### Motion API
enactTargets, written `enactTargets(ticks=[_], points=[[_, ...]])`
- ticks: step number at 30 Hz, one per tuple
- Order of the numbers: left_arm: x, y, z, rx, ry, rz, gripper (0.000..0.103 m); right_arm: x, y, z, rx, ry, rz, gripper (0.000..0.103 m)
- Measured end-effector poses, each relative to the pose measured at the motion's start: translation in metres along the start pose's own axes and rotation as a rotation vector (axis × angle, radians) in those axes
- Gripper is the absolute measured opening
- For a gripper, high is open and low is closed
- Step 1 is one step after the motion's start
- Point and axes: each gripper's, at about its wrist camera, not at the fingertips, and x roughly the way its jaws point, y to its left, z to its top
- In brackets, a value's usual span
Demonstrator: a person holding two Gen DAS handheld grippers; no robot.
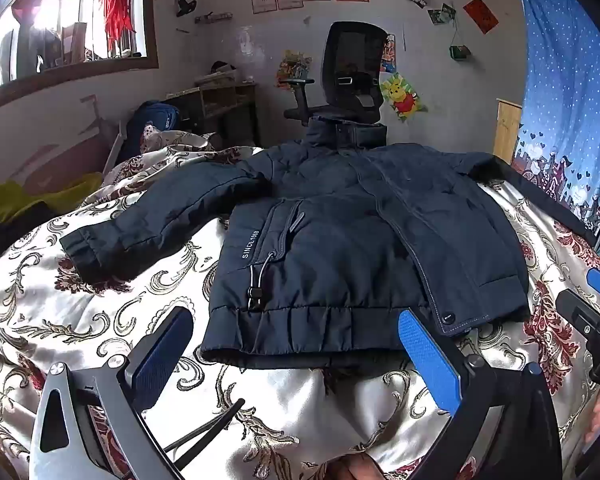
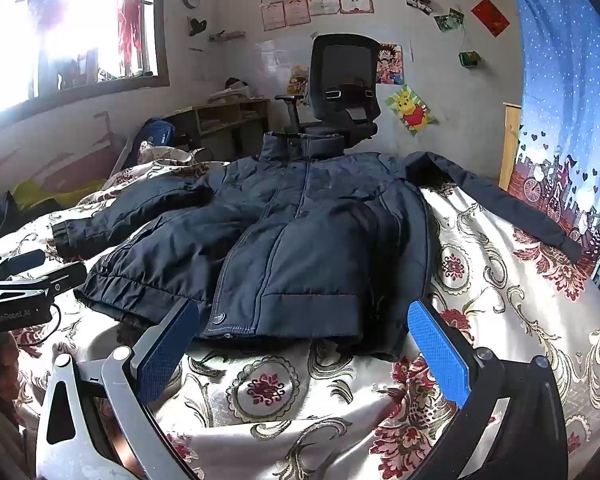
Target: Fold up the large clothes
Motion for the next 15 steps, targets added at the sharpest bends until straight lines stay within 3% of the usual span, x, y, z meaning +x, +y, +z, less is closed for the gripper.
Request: enactTargets(ticks=[15], points=[[-0.0002,0.0001,-0.0001,-0.002,-0.009,0.000,0.103,0.0007,-0.0018,-0.0009,0.005,-0.017,0.003,0.102]])
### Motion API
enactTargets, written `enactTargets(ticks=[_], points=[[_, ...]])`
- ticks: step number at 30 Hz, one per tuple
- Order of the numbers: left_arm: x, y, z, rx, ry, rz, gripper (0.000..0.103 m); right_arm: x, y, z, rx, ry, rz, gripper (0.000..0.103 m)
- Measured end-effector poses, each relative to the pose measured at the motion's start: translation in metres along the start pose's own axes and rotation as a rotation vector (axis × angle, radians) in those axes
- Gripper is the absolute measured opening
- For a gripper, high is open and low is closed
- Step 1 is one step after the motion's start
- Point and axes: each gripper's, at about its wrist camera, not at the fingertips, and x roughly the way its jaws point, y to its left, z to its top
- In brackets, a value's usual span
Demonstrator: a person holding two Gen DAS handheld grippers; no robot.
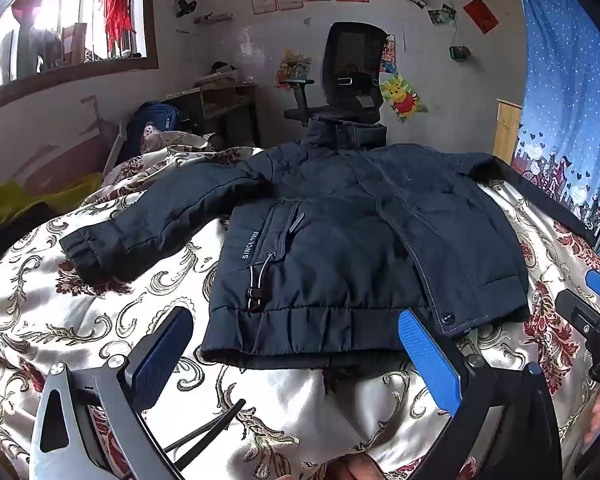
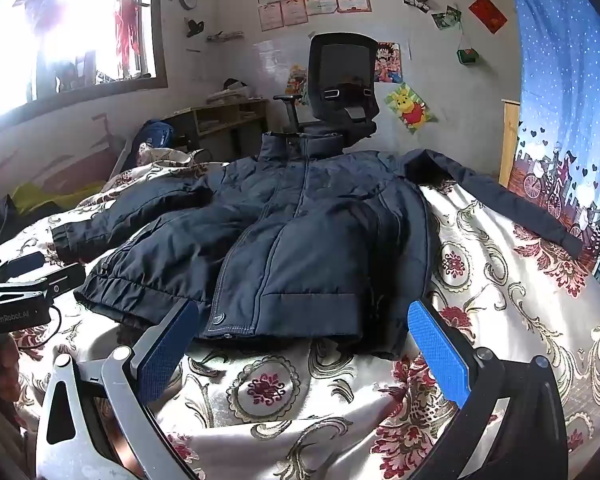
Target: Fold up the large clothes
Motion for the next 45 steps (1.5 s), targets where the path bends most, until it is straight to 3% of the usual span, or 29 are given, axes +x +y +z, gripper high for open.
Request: enactTargets(ticks=[45], points=[[0.0001,-0.0001,-0.0001,0.001,-0.001,-0.001,0.103,0.0004,0.0000,-0.0020,0.014,0.008,0.009,0.102]])
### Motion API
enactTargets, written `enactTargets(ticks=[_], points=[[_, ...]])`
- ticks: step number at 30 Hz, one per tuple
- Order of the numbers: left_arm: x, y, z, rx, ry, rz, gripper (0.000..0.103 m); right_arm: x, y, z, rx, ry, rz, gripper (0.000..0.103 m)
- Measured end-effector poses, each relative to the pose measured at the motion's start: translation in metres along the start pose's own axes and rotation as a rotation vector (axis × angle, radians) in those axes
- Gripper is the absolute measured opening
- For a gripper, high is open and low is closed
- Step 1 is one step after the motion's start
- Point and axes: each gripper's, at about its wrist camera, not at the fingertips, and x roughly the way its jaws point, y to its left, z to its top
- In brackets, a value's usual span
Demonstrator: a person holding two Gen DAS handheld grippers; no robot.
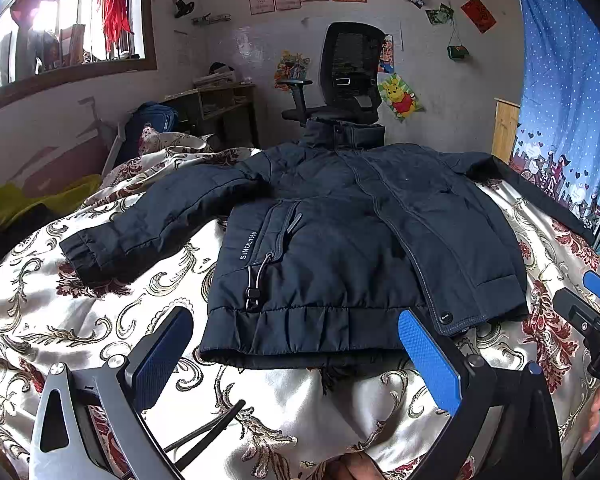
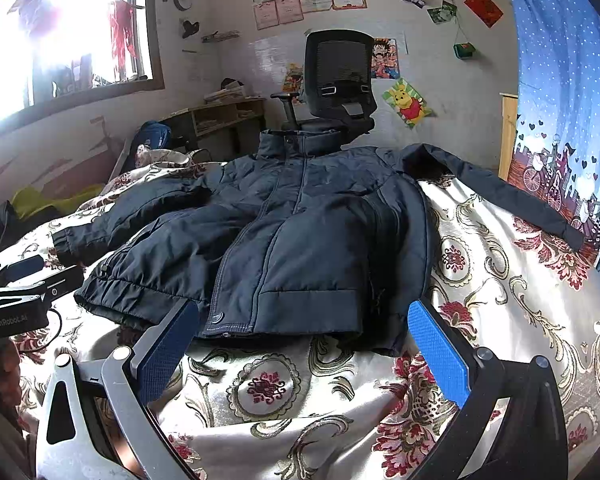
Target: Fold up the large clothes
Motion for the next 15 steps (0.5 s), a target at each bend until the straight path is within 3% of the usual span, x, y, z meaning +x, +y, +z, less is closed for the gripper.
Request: enactTargets(ticks=[15], points=[[-0.0001,-0.0001,0.0000,-0.001,-0.001,0.002,0.103,0.0024,-0.0029,-0.0023,0.007,0.002,-0.004,0.102]])
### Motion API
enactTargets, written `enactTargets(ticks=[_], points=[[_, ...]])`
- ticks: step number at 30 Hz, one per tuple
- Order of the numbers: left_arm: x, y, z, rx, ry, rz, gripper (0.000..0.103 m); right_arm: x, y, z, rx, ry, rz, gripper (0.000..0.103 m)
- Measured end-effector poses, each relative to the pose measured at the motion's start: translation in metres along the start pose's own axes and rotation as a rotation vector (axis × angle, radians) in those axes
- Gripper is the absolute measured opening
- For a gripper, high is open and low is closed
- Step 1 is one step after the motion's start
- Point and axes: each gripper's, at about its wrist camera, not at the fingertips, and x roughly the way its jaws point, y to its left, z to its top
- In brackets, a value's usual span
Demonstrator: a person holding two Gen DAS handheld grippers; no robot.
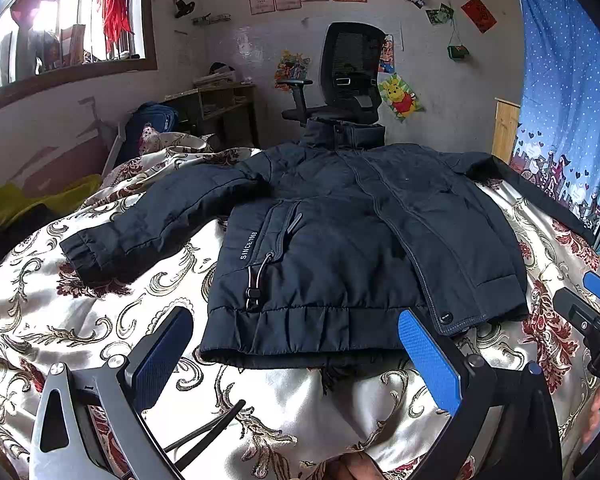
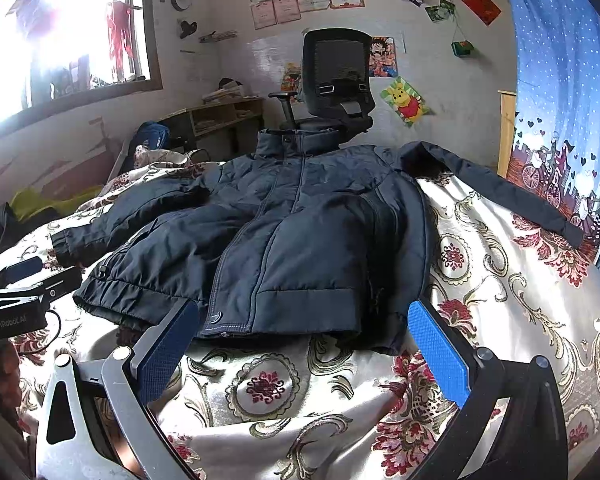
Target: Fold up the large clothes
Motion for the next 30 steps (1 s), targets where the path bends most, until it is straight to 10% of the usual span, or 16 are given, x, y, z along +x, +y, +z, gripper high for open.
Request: enactTargets(ticks=[21,30], points=[[0.000,0.000,0.000,0.000,0.001,0.000,0.103,0.003,0.000,-0.001,0.009,0.014,-0.004,0.102],[0.016,-0.002,0.004,0.014,0.067,0.041,0.103,0.018,0.002,0.009,-0.011,0.111,-0.160,0.102]])
